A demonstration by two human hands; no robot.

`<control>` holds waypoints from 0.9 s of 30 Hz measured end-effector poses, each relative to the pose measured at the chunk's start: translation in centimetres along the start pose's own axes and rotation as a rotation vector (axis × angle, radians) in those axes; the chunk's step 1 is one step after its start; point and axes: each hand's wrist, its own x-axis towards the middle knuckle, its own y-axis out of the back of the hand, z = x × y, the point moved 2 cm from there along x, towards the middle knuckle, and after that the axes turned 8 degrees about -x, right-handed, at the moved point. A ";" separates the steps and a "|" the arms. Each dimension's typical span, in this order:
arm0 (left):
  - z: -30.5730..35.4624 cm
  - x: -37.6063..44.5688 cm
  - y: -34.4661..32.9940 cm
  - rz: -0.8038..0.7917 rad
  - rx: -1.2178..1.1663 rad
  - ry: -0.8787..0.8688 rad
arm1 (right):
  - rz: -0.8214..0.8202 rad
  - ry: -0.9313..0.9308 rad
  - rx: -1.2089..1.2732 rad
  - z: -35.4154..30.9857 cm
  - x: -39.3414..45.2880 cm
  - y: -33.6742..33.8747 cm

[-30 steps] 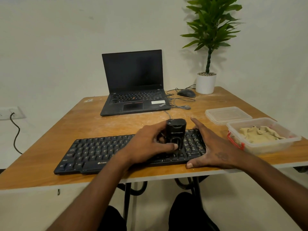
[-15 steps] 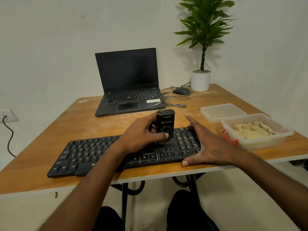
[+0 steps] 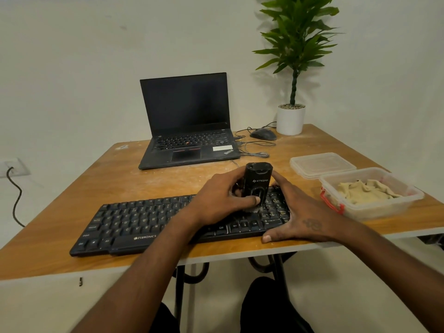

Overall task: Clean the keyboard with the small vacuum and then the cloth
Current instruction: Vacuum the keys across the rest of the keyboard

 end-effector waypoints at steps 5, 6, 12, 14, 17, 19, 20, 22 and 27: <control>-0.2 -1.1 0.8 -0.059 -0.093 0.016 | -0.001 0.004 -0.014 0.1 0.0 0.0; -0.1 -1.3 1.1 -0.067 -0.114 0.020 | -0.007 0.000 -0.016 0.1 -0.1 -0.1; -1.1 -3.0 3.4 -0.017 -0.160 0.095 | -0.015 -0.011 -0.024 0.0 -0.1 -0.1; -1.3 -3.0 3.5 0.005 -0.107 0.081 | -0.018 -0.013 -0.028 0.0 -0.1 -0.1; -1.2 -2.5 3.1 0.005 -0.038 0.044 | -0.018 -0.016 -0.032 0.0 -0.1 -0.1; -1.1 -2.5 3.0 -0.010 -0.058 0.028 | -0.021 -0.021 -0.032 -0.1 -0.1 -0.1; -1.0 -2.6 3.1 -0.024 -0.078 0.028 | -0.022 -0.023 -0.033 -0.2 -0.1 -0.1; -1.1 -2.9 3.2 -0.080 -0.130 0.044 | -0.025 -0.022 -0.034 -0.1 -0.2 -0.1; -0.9 -2.8 3.0 -0.102 -0.116 0.055 | -0.025 -0.018 -0.035 -0.2 -0.2 0.0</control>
